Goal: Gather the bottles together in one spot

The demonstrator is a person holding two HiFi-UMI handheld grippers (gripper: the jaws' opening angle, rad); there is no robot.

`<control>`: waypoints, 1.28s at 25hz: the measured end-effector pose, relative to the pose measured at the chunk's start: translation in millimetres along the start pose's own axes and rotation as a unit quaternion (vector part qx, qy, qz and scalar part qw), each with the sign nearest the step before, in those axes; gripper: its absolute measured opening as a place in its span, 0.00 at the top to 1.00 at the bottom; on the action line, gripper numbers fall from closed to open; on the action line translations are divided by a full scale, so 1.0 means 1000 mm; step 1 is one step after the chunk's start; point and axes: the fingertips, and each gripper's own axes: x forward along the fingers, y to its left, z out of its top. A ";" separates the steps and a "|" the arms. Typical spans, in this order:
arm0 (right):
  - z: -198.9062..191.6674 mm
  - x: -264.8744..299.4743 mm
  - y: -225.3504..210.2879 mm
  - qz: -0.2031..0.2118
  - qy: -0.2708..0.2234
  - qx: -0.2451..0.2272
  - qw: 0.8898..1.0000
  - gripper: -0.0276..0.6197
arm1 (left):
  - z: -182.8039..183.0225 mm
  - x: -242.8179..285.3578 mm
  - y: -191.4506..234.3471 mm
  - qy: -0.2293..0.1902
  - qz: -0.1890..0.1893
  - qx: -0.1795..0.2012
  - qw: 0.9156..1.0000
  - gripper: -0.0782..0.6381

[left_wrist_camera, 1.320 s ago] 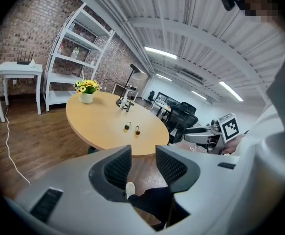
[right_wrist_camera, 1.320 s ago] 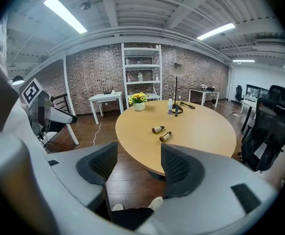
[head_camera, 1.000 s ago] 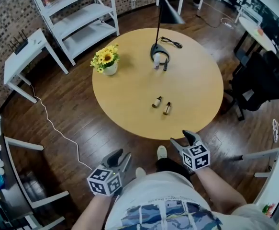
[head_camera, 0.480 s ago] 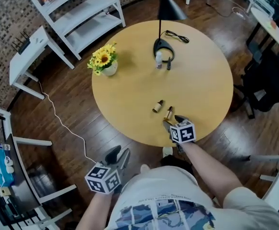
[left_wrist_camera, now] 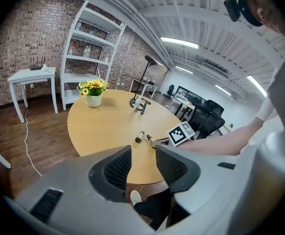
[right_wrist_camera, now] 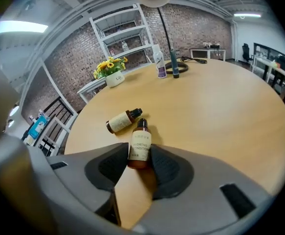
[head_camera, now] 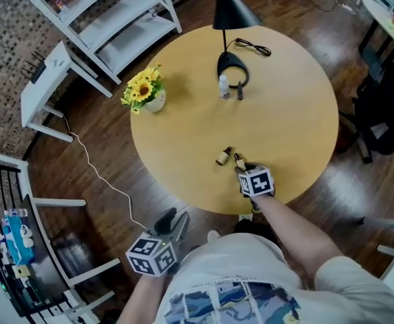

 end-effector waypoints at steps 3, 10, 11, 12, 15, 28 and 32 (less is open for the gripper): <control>-0.005 -0.008 -0.007 0.012 -0.001 -0.003 1.000 0.71 | 0.004 0.015 -0.008 0.009 -0.010 0.007 1.000 0.71; -0.004 -0.082 -0.008 0.049 -0.055 -0.001 0.997 0.71 | 0.022 0.057 -0.048 0.021 -0.077 0.023 0.997 0.71; -0.002 -0.095 -0.006 0.055 -0.070 0.002 0.996 0.71 | 0.022 0.064 -0.055 0.025 -0.093 0.020 0.995 0.71; 0.003 -0.110 -0.003 0.063 -0.089 0.007 0.994 0.71 | 0.022 0.071 -0.062 0.030 -0.111 0.011 0.993 0.71; 0.023 -0.164 0.021 0.092 -0.159 -0.002 0.983 0.71 | 0.028 0.088 -0.088 0.041 -0.181 -0.036 0.982 0.71; 0.061 -0.259 0.086 0.104 -0.279 -0.150 0.943 0.71 | 0.086 0.109 -0.179 0.076 -0.380 -0.191 0.902 0.73; 0.058 -0.250 0.082 0.089 -0.276 -0.185 0.939 0.71 | 0.087 0.113 -0.178 0.077 -0.371 -0.143 0.914 0.75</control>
